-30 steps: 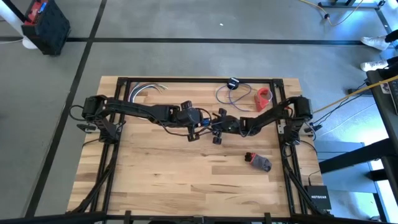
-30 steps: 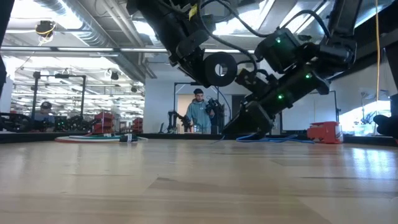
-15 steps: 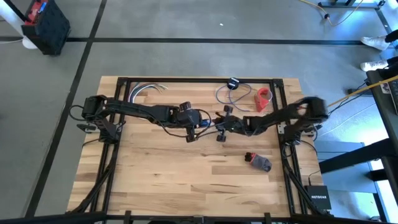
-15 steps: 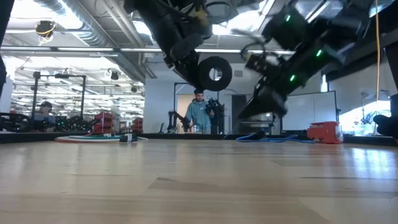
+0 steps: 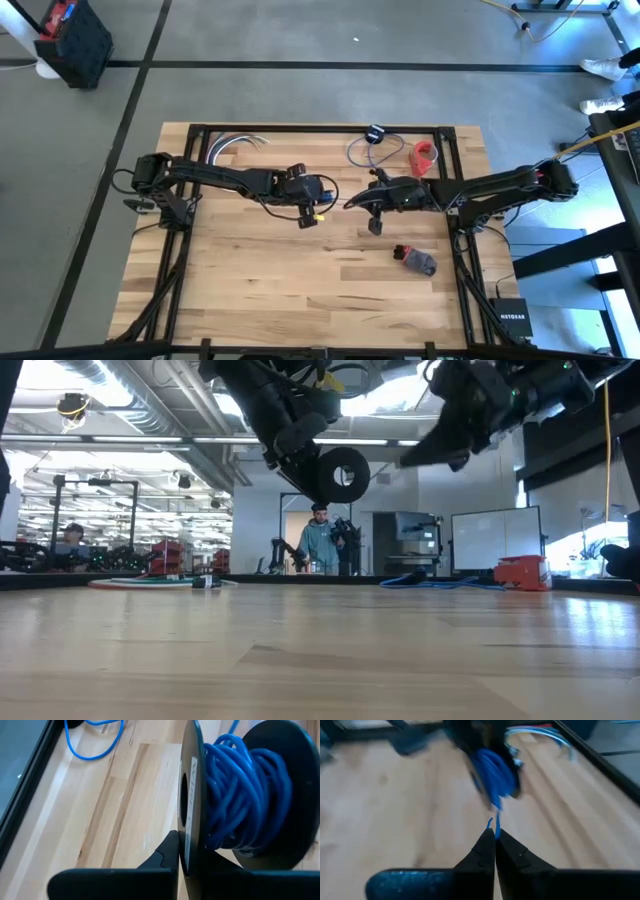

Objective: Coil cords
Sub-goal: Coil the blue wire onto the spool

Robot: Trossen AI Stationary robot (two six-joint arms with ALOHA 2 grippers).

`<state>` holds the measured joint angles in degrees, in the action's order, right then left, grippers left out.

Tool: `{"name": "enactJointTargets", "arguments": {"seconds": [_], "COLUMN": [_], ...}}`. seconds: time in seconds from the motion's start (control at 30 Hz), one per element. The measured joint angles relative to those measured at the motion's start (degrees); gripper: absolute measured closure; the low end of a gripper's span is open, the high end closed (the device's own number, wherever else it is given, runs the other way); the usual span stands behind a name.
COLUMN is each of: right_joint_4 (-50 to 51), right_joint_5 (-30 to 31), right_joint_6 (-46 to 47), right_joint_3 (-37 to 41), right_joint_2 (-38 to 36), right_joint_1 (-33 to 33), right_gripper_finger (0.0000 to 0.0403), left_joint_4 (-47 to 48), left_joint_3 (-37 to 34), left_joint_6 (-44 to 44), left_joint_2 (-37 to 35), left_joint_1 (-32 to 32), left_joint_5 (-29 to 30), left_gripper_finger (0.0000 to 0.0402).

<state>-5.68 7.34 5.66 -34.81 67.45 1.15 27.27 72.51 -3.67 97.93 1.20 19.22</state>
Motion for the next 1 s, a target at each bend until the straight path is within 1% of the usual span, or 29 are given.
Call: {"name": "enactJointTargets", "arguments": {"seconds": [0.2,0.27,0.47,0.57,0.8,0.9,1.0], "right_joint_4": [-4.5,-5.2,-12.1,-15.9,-25.6,-30.0,-30.5], "right_joint_5": [-7.9,-9.2,-9.2,-7.5,-8.0,-8.0,-8.0], "right_joint_6": [4.1,5.1,7.6,7.6,7.4,7.4,7.4], "right_joint_3": [0.0,0.0,0.0,0.0,0.0,0.0,-1.0], "right_joint_2": [1.1,1.2,1.2,2.3,8.7,10.2,11.0], "right_joint_1": [-0.1,-0.1,-0.1,-0.1,-1.3,-1.7,-2.5], "right_gripper_finger": [0.0399,0.0398,0.0398,0.0398,0.0397,0.0397,0.0397], "left_joint_4": [-0.1,-0.3,-1.7,-1.7,-1.9,-2.1,-2.7], "left_joint_3": [0.0,0.0,0.0,0.0,0.0,0.0,0.0], "left_joint_6": [0.1,0.7,1.6,1.7,2.6,2.6,3.0], "left_joint_2": [0.0,0.0,0.0,-0.1,0.0,0.0,0.0], "left_joint_1": [0.0,0.0,-0.1,-0.1,-0.1,-0.1,-0.1], "left_joint_5": [-0.1,-0.1,0.0,0.0,0.2,0.2,0.2], "left_gripper_finger": [0.04,0.04,0.04,0.04,0.04,0.04,0.04]}}
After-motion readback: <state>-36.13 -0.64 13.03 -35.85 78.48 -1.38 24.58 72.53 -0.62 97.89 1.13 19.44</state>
